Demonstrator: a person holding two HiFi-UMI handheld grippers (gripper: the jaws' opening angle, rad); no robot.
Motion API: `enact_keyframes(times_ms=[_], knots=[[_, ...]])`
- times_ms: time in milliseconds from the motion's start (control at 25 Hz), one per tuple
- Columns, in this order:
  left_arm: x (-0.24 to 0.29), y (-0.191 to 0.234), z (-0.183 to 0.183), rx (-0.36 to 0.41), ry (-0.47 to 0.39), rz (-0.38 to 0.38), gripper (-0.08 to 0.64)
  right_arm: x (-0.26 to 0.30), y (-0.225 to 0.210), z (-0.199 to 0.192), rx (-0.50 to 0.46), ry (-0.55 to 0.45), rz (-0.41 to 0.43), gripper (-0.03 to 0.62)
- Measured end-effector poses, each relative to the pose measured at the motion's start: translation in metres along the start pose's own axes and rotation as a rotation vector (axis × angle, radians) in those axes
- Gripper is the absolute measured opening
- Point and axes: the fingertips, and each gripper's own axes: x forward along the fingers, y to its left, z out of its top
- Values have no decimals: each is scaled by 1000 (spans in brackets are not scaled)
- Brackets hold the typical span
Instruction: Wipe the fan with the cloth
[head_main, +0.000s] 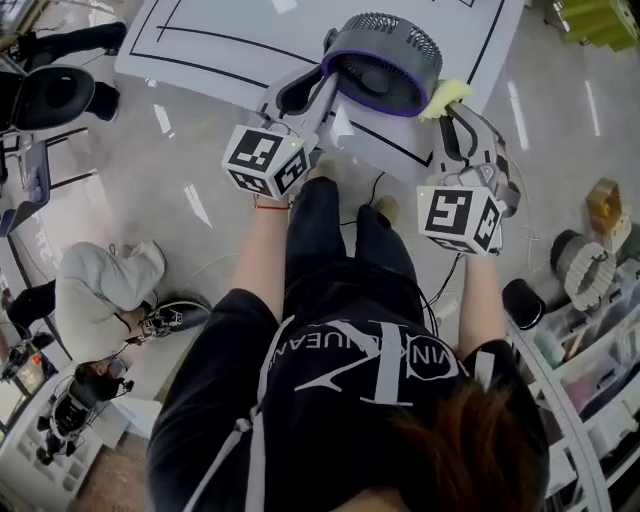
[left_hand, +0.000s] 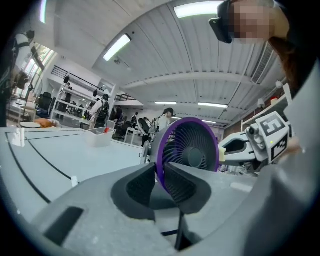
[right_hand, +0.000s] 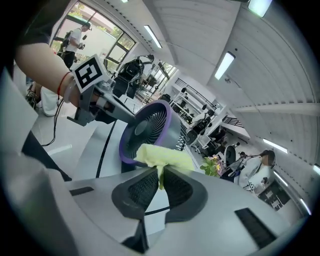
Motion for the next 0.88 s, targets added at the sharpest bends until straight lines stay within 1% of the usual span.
enact_keyframes(times_ms=[120,280,440,520,640,680,760,880], knots=[[-5,-9,-5,-33,-17,37,60,7,-9,-7,-33,-23,13,29],[-11,-22,-6,-76,-58,93,64,17,-24,-10,-36,-57,17,31],[-11,-29,-11,-74,-77,147,64,18,-27,-14,-62,-90,27,31],[-16,-28,-12,-72,-86,161,63,17,-22,-12,-60,-106,31,31],[-24,-20,-6,-43,-84,165,66,16,-19,1,-37,-126,31,31],[-24,-19,-3,-35,-80,162,68,14,-22,4,-28,-133,20,31],[-20,-19,0,-24,-76,151,72,5,-30,10,-3,-157,-30,29],[-16,-19,-2,-13,-77,114,77,-19,-27,26,34,-231,-98,29]])
